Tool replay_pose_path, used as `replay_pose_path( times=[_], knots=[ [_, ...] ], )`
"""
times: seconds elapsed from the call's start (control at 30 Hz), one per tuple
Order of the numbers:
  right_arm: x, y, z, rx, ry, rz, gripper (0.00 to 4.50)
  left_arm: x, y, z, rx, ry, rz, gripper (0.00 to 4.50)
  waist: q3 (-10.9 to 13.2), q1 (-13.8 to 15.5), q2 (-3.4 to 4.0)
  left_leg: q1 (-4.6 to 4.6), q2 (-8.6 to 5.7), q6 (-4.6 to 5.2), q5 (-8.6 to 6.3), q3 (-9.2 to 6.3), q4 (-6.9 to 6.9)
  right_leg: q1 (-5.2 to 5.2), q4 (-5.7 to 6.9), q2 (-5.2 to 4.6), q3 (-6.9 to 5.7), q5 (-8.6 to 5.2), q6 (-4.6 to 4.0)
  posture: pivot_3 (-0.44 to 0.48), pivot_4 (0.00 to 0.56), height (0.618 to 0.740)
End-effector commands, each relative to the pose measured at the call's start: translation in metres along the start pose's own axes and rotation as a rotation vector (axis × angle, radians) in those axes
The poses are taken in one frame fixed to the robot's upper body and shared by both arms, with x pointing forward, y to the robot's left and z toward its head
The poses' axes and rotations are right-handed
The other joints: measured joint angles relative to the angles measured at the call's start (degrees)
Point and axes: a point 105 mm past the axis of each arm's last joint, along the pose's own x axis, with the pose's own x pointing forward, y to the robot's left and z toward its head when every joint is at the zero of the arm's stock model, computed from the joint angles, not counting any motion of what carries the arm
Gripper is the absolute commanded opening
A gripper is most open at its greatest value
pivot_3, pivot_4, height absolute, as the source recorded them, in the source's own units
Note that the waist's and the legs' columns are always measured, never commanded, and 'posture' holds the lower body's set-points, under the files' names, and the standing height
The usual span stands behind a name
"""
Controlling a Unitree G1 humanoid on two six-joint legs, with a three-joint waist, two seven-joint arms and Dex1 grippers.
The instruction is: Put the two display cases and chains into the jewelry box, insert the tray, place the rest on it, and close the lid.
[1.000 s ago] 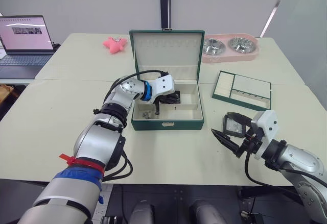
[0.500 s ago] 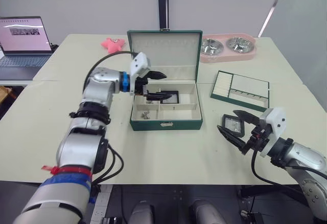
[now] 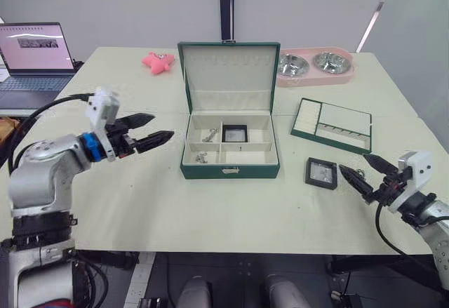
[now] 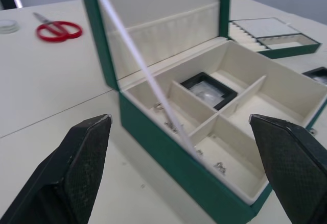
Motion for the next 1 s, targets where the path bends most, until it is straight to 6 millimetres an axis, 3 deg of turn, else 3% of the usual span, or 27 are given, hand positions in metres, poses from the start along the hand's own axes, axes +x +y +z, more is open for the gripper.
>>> replay_pose_path(
  times=[0.03,0.23,0.53,0.87,1.0],
  knots=[
    [-0.008,-0.025,0.008,-0.051,-0.046,-0.095,4.50,-0.026,0.017,0.006,0.029,-0.060,0.172,4.47,0.00,-0.01,0.00,0.00,0.00,0.00,0.00,0.01,0.00,0.00,0.00,0.00,0.01,0.00,0.00,0.000,0.150,0.740],
    [-0.015,-0.055,-0.010,-0.035,-0.050,-0.226,4.50,-0.067,0.050,-0.024,0.042,-0.076,0.540,4.47,0.00,-0.15,0.00,0.05,0.01,0.00,0.00,0.11,-0.05,-0.01,0.00,-0.02,0.08,0.00,0.00,0.000,0.150,0.740],
    [-0.033,-0.095,-0.027,-0.046,-0.079,-0.470,4.50,-0.111,0.073,-0.074,0.043,-0.013,0.944,4.47,-0.02,-0.10,0.02,0.07,-0.01,0.00,0.00,0.16,-0.06,0.00,-0.03,-0.07,0.11,0.00,0.00,0.000,0.150,0.740],
    [-0.048,-0.121,-0.039,-0.052,-0.094,-0.659,4.50,-0.119,0.082,-0.091,0.012,-0.057,1.132,4.47,-0.04,-0.14,0.03,0.08,-0.01,0.00,0.00,0.18,-0.09,0.01,-0.02,-0.07,0.11,0.00,0.00,0.000,0.150,0.740],
    [-0.050,-0.122,-0.041,-0.037,-0.106,-0.685,4.50,-0.121,0.081,-0.098,0.002,-0.060,1.166,4.47,-0.04,-0.17,0.03,0.08,-0.01,0.00,0.00,0.20,-0.09,0.01,-0.02,-0.08,0.12,0.00,0.00,0.000,0.150,0.740]
  ],
)
